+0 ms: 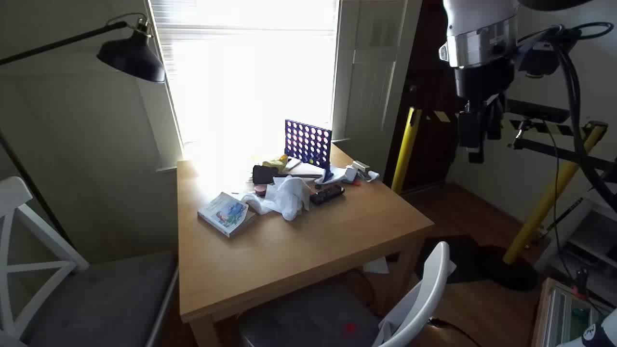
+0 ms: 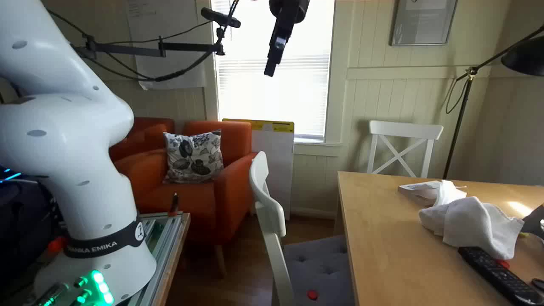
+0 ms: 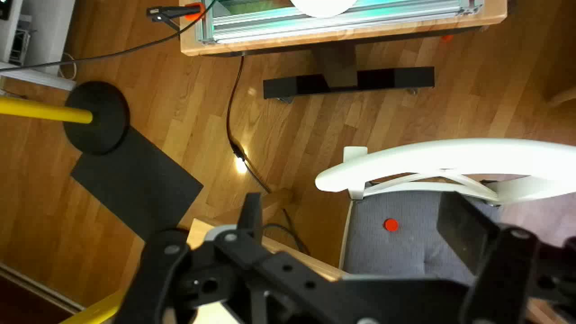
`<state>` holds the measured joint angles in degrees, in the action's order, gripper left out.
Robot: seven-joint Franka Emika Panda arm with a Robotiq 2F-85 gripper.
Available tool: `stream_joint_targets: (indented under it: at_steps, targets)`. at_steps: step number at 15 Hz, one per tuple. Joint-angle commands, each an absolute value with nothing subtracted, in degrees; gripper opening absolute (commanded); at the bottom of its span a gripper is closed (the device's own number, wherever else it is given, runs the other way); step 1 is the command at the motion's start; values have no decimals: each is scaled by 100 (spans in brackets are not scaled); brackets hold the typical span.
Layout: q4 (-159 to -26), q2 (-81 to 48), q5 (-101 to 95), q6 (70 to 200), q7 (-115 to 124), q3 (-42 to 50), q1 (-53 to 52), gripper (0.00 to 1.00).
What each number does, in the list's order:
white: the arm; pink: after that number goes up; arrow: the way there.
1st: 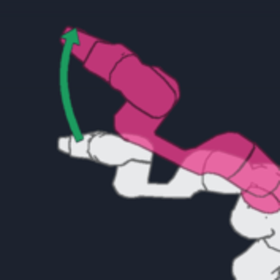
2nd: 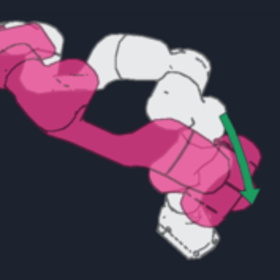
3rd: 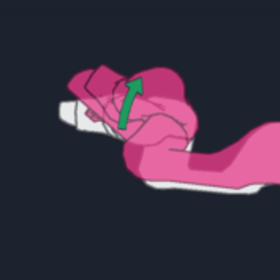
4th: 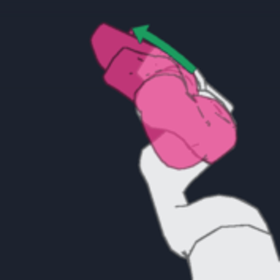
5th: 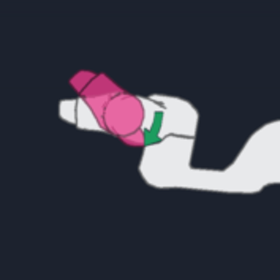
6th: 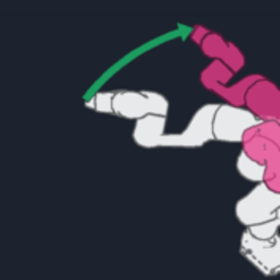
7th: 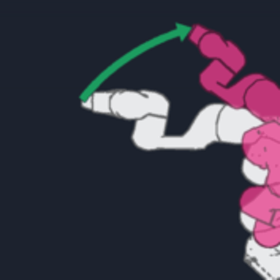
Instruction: Push the white chair underneath the table.
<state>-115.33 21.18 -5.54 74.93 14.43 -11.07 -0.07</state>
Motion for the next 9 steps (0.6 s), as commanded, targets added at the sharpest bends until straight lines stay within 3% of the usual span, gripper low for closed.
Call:
stream_joint_targets:
  at_steps: [1,9]
  targets:
    - [-11521,2102,-582,7480,1482,-999,-143,100]
    - [-11784,2095,-498,7669,1069,-1062,-381,100]
